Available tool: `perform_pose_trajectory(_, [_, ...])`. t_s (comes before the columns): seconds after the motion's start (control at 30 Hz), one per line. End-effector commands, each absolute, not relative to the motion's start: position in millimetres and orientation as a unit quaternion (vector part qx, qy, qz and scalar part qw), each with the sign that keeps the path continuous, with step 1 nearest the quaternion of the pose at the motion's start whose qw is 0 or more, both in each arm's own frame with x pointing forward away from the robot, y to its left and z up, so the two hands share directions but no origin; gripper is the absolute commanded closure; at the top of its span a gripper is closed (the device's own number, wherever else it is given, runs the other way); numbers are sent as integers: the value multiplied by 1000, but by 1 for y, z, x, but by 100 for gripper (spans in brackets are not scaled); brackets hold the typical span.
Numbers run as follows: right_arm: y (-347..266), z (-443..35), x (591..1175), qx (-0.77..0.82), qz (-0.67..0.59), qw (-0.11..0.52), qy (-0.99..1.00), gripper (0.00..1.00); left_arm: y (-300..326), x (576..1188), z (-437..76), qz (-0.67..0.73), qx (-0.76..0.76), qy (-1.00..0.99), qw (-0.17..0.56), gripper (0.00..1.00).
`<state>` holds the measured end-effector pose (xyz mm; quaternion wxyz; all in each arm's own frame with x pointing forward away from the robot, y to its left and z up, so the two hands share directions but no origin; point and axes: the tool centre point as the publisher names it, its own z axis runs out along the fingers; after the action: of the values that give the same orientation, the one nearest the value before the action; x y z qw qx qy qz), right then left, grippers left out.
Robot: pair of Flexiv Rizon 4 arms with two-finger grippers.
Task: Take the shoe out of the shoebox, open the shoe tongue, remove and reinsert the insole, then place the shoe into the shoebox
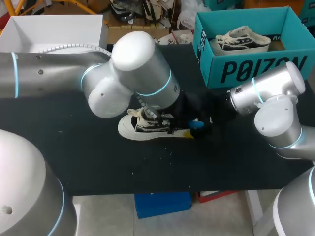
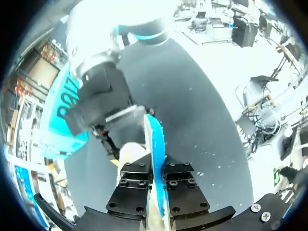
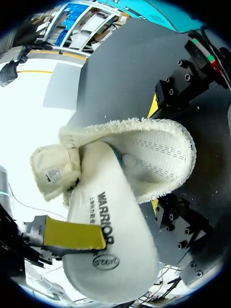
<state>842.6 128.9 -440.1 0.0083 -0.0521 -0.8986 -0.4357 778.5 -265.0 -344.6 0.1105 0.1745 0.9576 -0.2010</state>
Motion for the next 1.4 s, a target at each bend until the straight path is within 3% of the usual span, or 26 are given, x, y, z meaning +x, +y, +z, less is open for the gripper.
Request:
perform_pose_trajectory(0.03, [131, -441, 843, -53, -434, 8, -899, 100, -247, 759, -300, -267, 198, 937, 107, 100])
perform_pose_trajectory(0.23, [131, -441, 843, -53, -434, 8, -899, 100, -262, 743, -239, -375, 262, 885, 88, 100])
perform_pose_trajectory(0.47, [131, -441, 843, -53, -434, 8, -899, 100, -266, 753, -190, -557, 424, 712, -63, 100])
perform_pose_trajectory(1.1, [131, -441, 843, -53, -434, 8, -899, 100, -266, 753, -190, -557, 424, 712, -63, 100])
perform_pose_trajectory(1.4, [131, -441, 843, -53, -434, 8, -899, 100, -266, 738, -140, -614, 320, 719, -49, 100])
